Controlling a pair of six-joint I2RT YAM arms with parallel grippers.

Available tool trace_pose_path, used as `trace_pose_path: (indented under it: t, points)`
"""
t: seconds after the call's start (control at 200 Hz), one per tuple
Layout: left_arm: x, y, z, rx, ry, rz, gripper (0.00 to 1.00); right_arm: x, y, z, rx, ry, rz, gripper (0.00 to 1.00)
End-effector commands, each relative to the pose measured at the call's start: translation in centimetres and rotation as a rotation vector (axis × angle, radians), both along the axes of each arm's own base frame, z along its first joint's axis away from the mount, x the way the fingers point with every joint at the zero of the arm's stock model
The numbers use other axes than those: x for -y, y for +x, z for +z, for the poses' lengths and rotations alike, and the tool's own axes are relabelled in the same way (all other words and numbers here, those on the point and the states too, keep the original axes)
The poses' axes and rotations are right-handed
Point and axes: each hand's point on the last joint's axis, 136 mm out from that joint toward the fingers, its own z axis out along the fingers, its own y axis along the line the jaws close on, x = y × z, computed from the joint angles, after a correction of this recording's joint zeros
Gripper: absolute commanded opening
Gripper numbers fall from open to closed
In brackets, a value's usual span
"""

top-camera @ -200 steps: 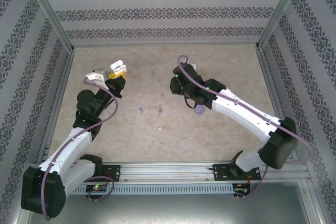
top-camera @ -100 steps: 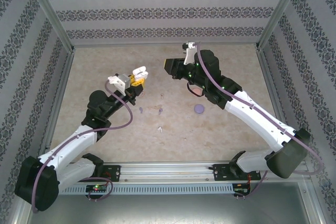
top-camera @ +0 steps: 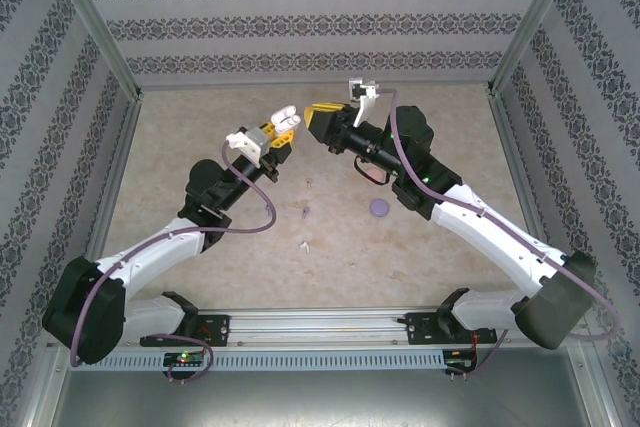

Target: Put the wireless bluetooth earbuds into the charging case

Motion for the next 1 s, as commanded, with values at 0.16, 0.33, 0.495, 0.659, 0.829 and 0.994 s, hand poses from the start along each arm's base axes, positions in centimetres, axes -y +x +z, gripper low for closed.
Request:
trace_pose_path:
  t: [0.16,0.33,0.495,0.659,0.829,0.994]
  points:
    - [0.7,-0.6,3.4,0.086,-0.084,-0.033,0.00,-1.9,-0.4,1.6,0.080,0.087,0.085,0.27]
    - [0.7,-0.6,3.9,0.075,-0.110,-0.038,0.00,-2.8,0.3,1.1,0.080,0.098,0.086,0.27]
    - [0.8,-0.8,4.2,0.073,-0.118,-0.050,0.00,-3.2,0.9,0.7,0.080,0.111,0.063,0.27]
    - [0.8,-0.9,4.3,0.071,-0.119,-0.051,0.00,-3.5,1.1,0.3,0.073,0.122,0.057,0.27]
    - [0.8,-0.9,4.3,0.066,-0.120,-0.052,0.00,-3.9,0.8,0.1,0.070,0.126,0.062,0.26]
    - [0.8,-0.8,4.5,0.066,-0.124,-0.053,0.00,-4.3,0.6,-0.3,0.062,0.123,0.066,0.26]
